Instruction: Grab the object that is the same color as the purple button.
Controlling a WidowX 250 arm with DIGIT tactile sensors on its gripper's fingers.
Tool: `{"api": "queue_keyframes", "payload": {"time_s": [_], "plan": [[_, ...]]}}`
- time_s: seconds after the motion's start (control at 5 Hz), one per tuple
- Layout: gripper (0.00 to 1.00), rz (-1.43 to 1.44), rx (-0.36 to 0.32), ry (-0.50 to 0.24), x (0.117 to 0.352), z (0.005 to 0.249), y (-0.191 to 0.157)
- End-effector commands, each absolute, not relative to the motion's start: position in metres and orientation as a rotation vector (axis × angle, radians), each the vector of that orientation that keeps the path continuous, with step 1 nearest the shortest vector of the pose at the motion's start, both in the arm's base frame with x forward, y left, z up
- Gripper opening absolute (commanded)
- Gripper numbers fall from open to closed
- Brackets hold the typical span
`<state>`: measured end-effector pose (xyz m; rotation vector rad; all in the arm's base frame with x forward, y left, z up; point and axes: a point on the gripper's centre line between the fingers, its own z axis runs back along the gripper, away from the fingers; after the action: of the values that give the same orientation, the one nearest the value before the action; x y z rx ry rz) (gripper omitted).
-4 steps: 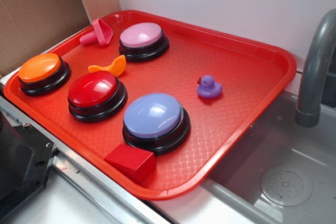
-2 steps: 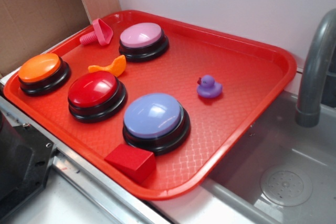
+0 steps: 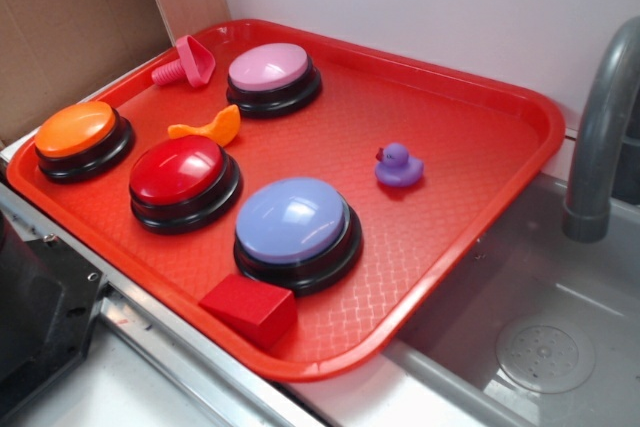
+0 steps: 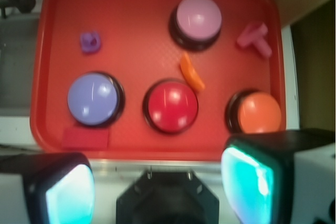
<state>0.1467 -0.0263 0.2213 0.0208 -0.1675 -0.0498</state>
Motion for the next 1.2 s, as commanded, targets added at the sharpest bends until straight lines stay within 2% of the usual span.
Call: {"api": "queue_keyframes", "payload": {"time_s": [0.0,0.2,0.4,0.8,1.0], "plan": [[1.0,-0.024,-0.026,-0.287,0.199,0.19,-0.048],[1.0,-0.001,-0.025,-0.289,0.227,0.168,-0.065],[1.0,0.023,-0.145,-0.283,0.252,0.133,-0.081],[1.0,0.008,-0.067,-0.192,0.283,0.076,-0.092],[1.0,-0.071,-0.038,-0.179,0.286,0.058,-0.097]]}}
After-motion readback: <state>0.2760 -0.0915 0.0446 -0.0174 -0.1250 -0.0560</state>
